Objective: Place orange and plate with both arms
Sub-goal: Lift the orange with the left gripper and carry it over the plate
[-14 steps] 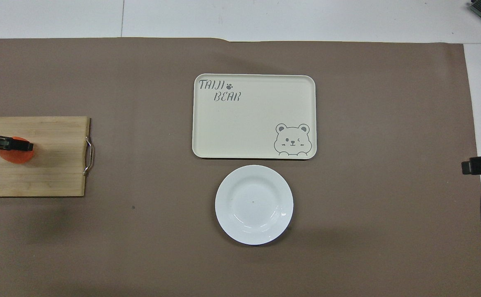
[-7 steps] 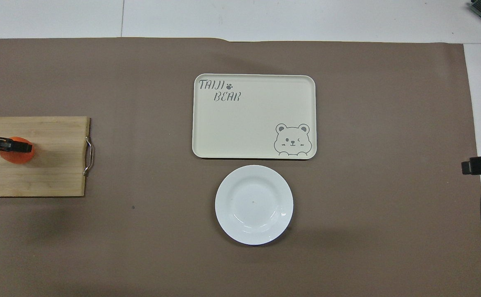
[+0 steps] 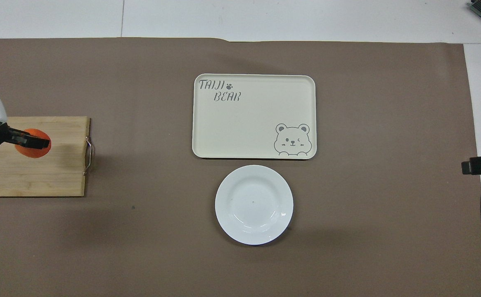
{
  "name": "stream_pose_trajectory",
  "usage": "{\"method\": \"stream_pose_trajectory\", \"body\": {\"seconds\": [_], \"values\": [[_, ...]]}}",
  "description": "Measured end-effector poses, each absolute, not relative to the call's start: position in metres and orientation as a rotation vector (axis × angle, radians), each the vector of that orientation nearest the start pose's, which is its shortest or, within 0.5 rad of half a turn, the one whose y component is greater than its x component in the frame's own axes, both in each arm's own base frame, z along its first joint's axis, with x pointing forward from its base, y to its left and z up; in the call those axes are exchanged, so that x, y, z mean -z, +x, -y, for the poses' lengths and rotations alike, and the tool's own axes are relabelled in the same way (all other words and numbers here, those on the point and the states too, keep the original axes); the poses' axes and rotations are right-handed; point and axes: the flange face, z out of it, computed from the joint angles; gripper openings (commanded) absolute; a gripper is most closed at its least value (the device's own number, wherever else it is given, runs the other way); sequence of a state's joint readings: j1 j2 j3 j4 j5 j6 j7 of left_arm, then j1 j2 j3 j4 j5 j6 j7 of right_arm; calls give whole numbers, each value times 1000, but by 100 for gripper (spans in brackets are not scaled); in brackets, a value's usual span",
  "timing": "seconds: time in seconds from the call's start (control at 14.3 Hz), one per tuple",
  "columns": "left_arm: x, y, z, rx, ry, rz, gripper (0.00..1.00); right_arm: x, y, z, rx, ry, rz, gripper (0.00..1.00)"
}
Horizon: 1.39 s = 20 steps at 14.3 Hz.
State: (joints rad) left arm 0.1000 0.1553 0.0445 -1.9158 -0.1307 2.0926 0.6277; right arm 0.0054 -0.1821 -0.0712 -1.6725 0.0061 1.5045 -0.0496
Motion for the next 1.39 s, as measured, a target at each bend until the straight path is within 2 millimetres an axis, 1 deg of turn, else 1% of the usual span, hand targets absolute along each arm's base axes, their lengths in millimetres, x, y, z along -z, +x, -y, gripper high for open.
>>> {"method": "stream_pose_trajectory", "body": {"seconds": [0.07, 0.14, 0.21, 0.42, 0.63, 0.77, 0.98, 1.12, 1.25, 1.39], "values": [[-420, 593, -59, 97, -3152, -723, 0, -666, 488, 35, 23, -3123, -23, 100], [-421, 594, -36, 89, -3146, -762, 0, -666, 488, 35, 23, -3123, -23, 100], [-420, 594, -8, 74, -3149, -771, 0, -666, 488, 35, 23, -3123, -23, 100], [-416, 585, 90, 16, -3179, -695, 0, -666, 488, 35, 23, -3123, -23, 100], [-416, 564, 177, -18, -3201, -595, 0, -666, 488, 35, 23, -3123, -23, 100], [-417, 543, 232, -39, -3213, -529, 0, -666, 488, 35, 23, -3123, -23, 100], [-417, 504, 308, -70, -3222, -437, 0, -666, 488, 35, 23, -3123, -23, 100], [-418, 478, 348, -68, -3228, -409, 0, -666, 488, 35, 23, -3123, -23, 100], [-420, 453, 387, -18, -3251, -388, 0, -666, 488, 35, 23, -3123, -23, 100], [-414, 427, 424, 44, -3280, -377, 0, -666, 488, 35, 23, -3123, -23, 100]]}}
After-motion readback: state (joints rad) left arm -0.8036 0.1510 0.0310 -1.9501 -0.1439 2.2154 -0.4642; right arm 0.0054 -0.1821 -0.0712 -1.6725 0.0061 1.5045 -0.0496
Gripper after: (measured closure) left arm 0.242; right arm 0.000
